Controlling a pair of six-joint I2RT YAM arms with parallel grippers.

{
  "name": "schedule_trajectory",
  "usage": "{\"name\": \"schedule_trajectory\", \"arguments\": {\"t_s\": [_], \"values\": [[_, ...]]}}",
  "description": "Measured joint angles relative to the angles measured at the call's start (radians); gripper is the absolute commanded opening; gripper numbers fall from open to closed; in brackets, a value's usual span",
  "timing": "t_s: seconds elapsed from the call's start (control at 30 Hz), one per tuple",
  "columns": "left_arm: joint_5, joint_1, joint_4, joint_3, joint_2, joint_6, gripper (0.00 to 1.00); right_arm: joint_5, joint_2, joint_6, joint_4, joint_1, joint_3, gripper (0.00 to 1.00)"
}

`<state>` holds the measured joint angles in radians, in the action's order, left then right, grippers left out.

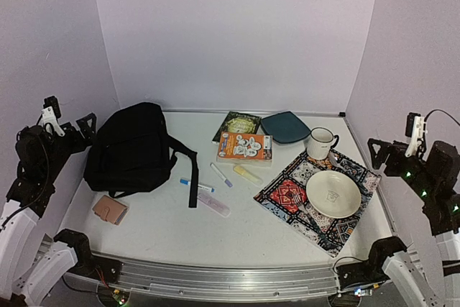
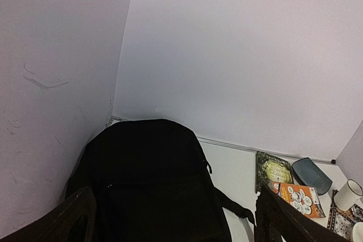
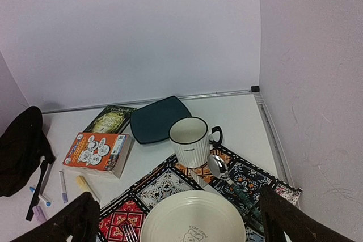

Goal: Pack the student bag
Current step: Pick up the student bag from the center of the board.

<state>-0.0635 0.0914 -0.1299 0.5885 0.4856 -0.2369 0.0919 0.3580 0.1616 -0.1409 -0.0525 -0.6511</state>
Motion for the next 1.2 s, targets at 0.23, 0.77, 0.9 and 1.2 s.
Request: {"name": "schedule_trajectory", "arguments": {"t_s": [0.23, 0.77, 0.9, 1.2], "values": [[0.087, 0.000, -0.001, 0.032, 0.177, -0.089, 1.00, 0.062, 0.094, -0.006, 0.003, 0.000, -0.002, 0.98], [0.090, 0.228, -0.076, 0.268, 0.773, -0.257, 0.99, 0.195, 0.266, -0.002, 0.077, 0.002, 0.022, 0.98], [0.037, 0.250, -0.118, 0.413, 0.963, -0.286, 0.99, 0.229, 0.293, 0.012, 0.111, 0.002, 0.051, 0.98], [-0.243, 0.403, -0.273, 0.720, 1.344, -0.297, 0.97, 0.260, 0.317, 0.024, 0.140, 0.002, 0.057, 0.98]]}}
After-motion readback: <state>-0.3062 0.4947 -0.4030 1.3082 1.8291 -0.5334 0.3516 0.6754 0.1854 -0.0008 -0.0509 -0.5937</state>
